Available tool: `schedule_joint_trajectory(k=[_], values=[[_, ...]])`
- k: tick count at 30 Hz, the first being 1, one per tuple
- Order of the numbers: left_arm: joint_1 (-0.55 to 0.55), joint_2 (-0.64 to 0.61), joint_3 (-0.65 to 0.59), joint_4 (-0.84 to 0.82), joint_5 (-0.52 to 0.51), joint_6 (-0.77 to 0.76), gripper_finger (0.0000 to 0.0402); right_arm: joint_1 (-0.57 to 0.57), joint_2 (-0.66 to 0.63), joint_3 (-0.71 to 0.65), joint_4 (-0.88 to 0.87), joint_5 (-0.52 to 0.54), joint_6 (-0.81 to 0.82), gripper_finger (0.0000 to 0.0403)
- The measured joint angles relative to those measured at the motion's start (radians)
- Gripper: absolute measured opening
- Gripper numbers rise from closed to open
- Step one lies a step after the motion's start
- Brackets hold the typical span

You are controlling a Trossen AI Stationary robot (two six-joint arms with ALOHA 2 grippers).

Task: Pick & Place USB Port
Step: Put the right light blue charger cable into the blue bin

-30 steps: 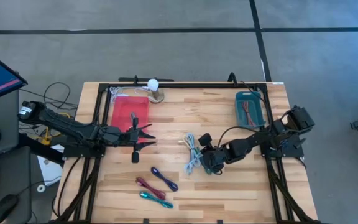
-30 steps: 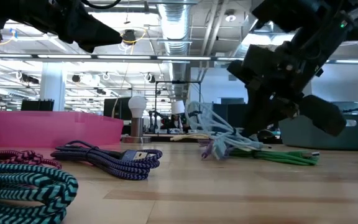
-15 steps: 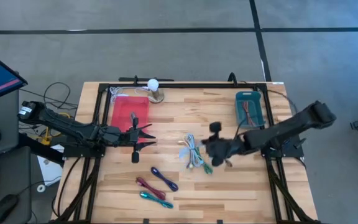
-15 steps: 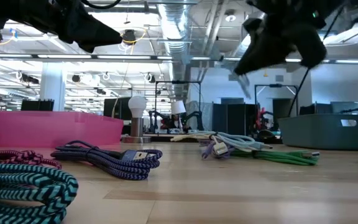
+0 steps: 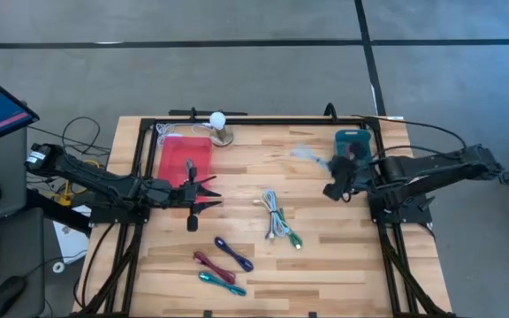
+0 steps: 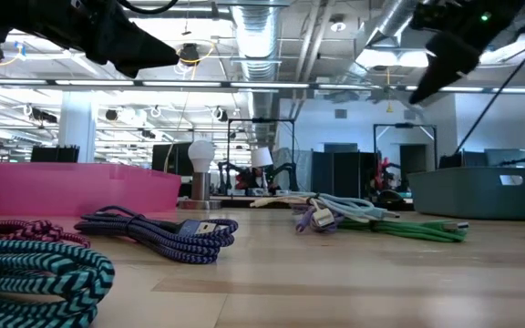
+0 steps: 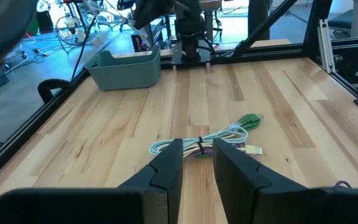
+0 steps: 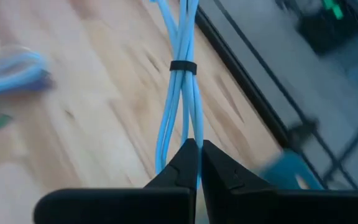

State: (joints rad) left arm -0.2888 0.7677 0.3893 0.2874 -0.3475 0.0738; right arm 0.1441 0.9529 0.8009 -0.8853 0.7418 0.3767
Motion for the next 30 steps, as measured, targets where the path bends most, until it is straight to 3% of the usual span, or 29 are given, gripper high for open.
schedule_joint_trajectory(k=[9,22,30], values=[[0.000,0.000,0.000,0.000,0.000,0.000,0.0087,-0.082,-0.087,0.000,-0.308,-0.001,0.302,0.0000],[0.000,0.000,0.000,-0.002,0.000,-0.003,0.0087,-0.160,-0.099,-0.021,-0.391,-0.012,0.377,0.0000],[0.000,0.000,0.000,-0.003,0.000,-0.003,0.0087,-0.160,-0.203,-0.022,-0.412,-0.015,0.443,0.0000]])
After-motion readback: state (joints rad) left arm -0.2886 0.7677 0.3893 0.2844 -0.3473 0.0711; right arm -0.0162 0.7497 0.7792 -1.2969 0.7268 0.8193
